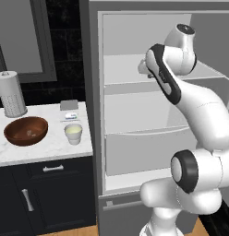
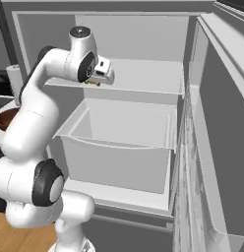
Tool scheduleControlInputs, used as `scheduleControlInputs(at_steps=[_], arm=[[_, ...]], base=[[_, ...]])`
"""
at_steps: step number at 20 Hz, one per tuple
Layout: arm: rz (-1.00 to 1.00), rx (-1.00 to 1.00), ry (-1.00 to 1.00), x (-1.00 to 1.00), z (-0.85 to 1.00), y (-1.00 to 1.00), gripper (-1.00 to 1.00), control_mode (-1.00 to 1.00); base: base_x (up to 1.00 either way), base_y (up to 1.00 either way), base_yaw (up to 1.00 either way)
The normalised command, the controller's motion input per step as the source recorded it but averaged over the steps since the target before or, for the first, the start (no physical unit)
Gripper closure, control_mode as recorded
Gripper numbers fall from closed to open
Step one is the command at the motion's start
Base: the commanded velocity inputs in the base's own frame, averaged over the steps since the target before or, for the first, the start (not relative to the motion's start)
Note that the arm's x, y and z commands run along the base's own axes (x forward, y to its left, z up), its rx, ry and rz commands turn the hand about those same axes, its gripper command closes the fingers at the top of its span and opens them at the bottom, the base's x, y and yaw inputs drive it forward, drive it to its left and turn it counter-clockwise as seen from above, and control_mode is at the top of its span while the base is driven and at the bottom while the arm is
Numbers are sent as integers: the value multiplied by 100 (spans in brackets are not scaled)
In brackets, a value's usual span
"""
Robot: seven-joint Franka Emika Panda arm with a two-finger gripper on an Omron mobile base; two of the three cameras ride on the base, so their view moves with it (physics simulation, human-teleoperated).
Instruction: Grab a lemon wedge from the fridge and one ice cube from the ice bowl, and put them in the glass of lemonade.
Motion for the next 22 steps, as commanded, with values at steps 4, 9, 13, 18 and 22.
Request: scheduleControlInputs(at_steps=[4,9,13,18,22], arm=[[0,1,0,-100,0,-1,100,-100],[0,0,0,-100,-21,2,100,-100],[0,0,0,-100,-65,5,100,-100],[0,-1,0,-92,-83,3,100,-100],[0,-2,0,-69,-91,1,100,-100]], base=[[0,0,0],[0,0,0],[0,0,0],[0,0,0],[0,0,0]])
